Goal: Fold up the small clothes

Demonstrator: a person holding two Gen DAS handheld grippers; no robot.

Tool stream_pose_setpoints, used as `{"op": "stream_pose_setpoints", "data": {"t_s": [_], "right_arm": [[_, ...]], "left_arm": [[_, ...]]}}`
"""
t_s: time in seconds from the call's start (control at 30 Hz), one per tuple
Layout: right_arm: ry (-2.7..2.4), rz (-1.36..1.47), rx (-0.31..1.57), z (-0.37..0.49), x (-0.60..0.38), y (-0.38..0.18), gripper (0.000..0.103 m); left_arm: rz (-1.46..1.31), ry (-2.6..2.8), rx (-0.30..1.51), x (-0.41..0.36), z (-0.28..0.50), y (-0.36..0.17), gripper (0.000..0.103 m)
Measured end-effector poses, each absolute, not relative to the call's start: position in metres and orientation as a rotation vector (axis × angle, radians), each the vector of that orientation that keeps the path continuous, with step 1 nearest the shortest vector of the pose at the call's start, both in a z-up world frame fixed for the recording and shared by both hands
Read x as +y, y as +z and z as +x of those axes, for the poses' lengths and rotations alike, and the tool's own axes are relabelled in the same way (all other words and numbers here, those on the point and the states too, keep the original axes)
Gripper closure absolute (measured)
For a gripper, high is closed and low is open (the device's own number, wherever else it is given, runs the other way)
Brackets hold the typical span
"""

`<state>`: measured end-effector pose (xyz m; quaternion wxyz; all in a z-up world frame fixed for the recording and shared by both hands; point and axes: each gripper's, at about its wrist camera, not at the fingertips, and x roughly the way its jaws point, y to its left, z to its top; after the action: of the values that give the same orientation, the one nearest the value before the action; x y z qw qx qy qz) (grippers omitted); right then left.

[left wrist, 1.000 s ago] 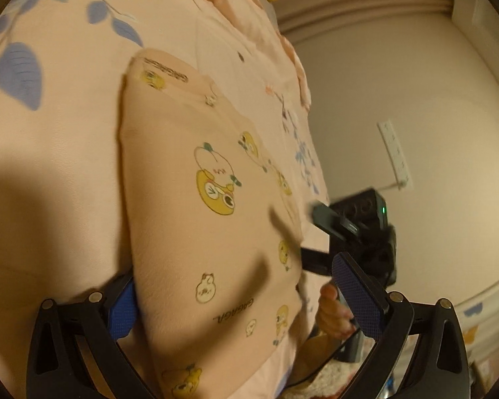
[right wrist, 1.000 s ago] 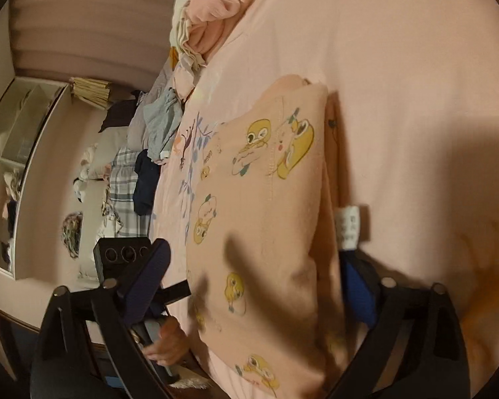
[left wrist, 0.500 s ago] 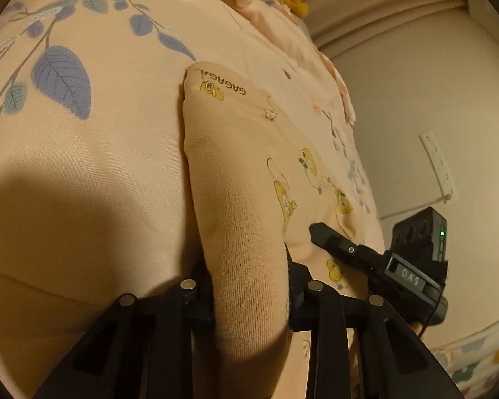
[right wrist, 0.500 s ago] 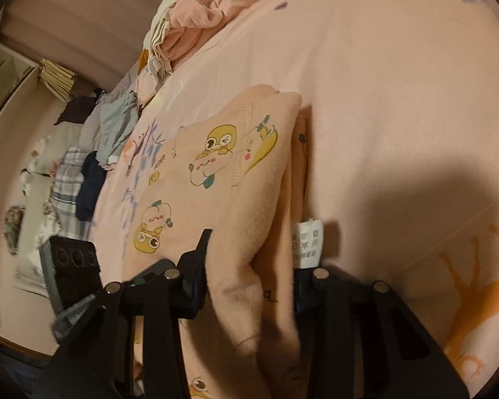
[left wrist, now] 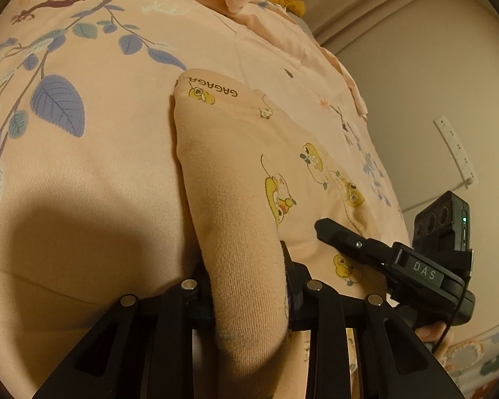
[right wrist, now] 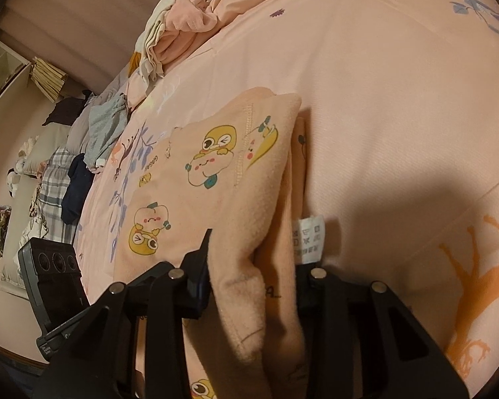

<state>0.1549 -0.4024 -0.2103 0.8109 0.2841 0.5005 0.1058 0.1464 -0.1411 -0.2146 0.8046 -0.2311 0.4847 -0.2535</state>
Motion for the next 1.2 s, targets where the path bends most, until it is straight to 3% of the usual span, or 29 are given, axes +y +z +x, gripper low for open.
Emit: {"op": "stream_pose_setpoints", "data": {"t_s": [0.37, 0.53, 0.83, 1.2], "right_arm": [[0.211, 0.607, 1.055, 0.149, -0.4, -0.206, 0.068], [0.244, 0.65, 1.024, 0.143, -0.404, -0.192, 0.077], [0.436, 0.645, 0.69, 0.083, -0.402, -0.077, 0.078], [0.472, 0.585, 0.623, 0.065, -0.373, -0.056, 0.077]], "left_arm": [[-0.431, -0.541, 1.044, -0.154, 0.15, -0.204, 0.073], [-0.45, -0.557, 1.049, -0.156, 0.15, -0.189, 0.078], [-0.369, -0.662, 0.788, -0.154, 0.083, -0.072, 0.079], [-0.303, -0.582, 0.715, -0.144, 0.065, -0.056, 0.079]]}}
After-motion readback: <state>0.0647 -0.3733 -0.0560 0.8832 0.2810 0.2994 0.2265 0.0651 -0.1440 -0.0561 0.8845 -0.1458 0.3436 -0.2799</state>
